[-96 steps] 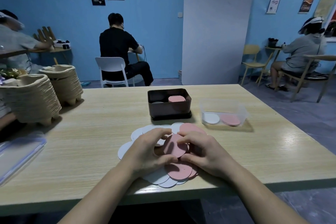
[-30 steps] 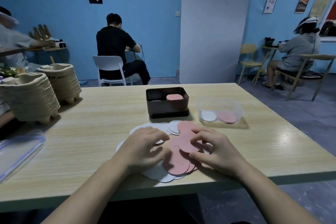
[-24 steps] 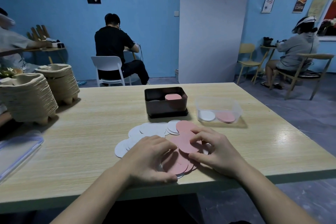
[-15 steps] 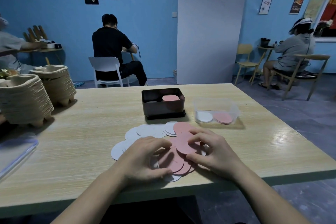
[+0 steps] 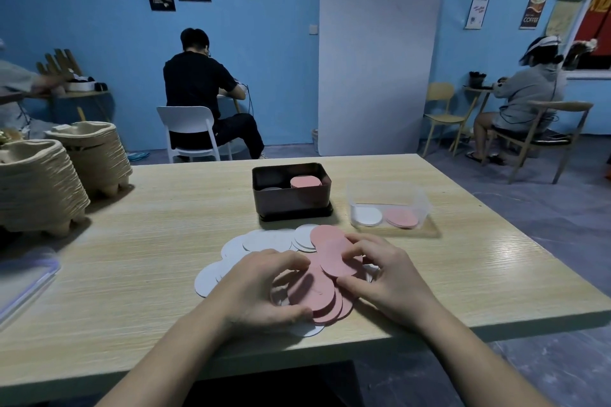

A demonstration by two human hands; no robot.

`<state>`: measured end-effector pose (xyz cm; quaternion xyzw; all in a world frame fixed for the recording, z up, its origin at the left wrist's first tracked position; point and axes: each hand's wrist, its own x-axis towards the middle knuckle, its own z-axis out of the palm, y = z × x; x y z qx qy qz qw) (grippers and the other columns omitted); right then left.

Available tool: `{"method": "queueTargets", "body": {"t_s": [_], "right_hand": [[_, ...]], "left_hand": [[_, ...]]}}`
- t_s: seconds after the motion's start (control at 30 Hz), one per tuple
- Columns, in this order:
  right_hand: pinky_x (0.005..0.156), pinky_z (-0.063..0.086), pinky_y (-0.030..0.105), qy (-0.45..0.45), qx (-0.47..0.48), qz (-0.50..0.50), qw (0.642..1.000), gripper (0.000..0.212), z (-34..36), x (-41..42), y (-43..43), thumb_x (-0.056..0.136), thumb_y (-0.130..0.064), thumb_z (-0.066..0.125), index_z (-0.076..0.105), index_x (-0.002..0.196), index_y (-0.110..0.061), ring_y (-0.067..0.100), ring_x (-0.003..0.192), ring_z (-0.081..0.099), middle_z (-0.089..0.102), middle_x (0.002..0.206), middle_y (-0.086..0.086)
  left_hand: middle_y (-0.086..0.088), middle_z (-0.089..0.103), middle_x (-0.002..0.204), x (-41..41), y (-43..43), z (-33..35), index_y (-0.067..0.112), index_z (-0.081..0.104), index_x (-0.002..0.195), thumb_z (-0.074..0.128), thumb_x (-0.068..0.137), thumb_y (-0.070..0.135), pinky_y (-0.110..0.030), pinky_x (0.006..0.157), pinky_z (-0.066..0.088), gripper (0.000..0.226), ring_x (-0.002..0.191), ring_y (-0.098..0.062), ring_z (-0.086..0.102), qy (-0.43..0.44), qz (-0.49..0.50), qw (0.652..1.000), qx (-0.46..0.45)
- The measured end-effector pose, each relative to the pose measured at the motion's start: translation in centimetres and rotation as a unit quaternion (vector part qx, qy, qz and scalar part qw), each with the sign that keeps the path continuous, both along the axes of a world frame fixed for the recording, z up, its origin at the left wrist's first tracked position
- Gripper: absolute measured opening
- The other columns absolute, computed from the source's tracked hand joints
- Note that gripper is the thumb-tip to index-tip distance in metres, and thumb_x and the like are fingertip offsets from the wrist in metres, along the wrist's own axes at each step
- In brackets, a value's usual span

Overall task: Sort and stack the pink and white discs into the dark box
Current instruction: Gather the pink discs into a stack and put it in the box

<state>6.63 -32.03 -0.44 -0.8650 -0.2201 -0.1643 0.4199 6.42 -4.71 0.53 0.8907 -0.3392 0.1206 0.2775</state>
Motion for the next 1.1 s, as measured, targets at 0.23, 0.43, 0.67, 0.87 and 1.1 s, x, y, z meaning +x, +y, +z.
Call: {"method": "queueTargets", "body": {"t_s": [0.23, 0.43, 0.67, 0.87, 1.1], "right_hand": [[0.094, 0.054, 0.030, -0.005, -0.021, -0.021, 1.000, 0.027, -0.1, 0.2, 0.0, 0.075, -0.030, 0.087, 0.070, 0.095, -0.028, -0.002, 0.123, 0.055, 0.058, 0.136, -0.017], [0.096, 0.055, 0.034, 0.007, -0.027, 0.019, 0.999, 0.042, -0.1, 0.2, 0.3, 0.076, -0.031, 0.087, 0.068, 0.113, -0.027, 0.000, 0.123, 0.055, 0.059, 0.135, -0.013], [0.088, 0.052, 0.013, 0.010, 0.007, 0.066, 0.998, 0.051, 0.3, -0.1, 0.3, 0.079, -0.019, 0.088, 0.067, 0.125, -0.023, 0.000, 0.126, 0.054, 0.059, 0.138, -0.007], [0.107, 0.046, 0.028, -0.026, -0.068, 0.071, 0.995, 0.039, 0.4, 0.1, 0.2, 0.083, -0.021, 0.084, 0.071, 0.119, -0.027, 0.002, 0.136, 0.048, 0.054, 0.146, -0.008], [0.101, 0.049, 0.019, -0.006, 0.004, 0.066, 0.998, 0.024, 0.4, -0.3, 0.4, 0.083, -0.016, 0.084, 0.075, 0.105, -0.020, -0.002, 0.134, 0.049, 0.058, 0.140, -0.003]], "left_hand": [[0.017, 0.065, 0.109, 0.9, 0.3, 0.2, 0.031, 0.062, 0.122, 0.078, 0.077, 0.050, -0.035, 0.087, 0.055, 0.052, 0.105, -0.004, 0.059, -0.004, 0.021, 0.999, -0.029], [0.012, 0.064, 0.123, 1.3, -1.0, 0.4, 0.026, 0.059, 0.123, 0.077, 0.079, 0.047, -0.033, 0.085, 0.056, 0.052, 0.113, -0.010, 0.058, -0.076, 0.031, 0.996, -0.023], [0.008, 0.068, 0.114, 2.1, -1.9, -0.5, 0.024, 0.058, 0.122, 0.073, 0.082, 0.061, -0.039, 0.078, 0.053, 0.056, 0.097, -0.019, 0.062, -0.117, 0.011, 0.993, 0.005], [0.006, 0.068, 0.111, 1.9, -2.2, -0.4, 0.022, 0.058, 0.122, 0.069, 0.085, 0.060, -0.042, 0.077, 0.052, 0.055, 0.094, -0.022, 0.062, -0.134, -0.004, 0.991, 0.023], [0.009, 0.068, 0.116, 1.4, -1.8, -0.7, 0.030, 0.051, 0.130, 0.067, 0.083, 0.059, -0.032, 0.076, 0.058, 0.057, 0.101, -0.010, 0.063, -0.084, 0.033, 0.995, -0.038]]}}
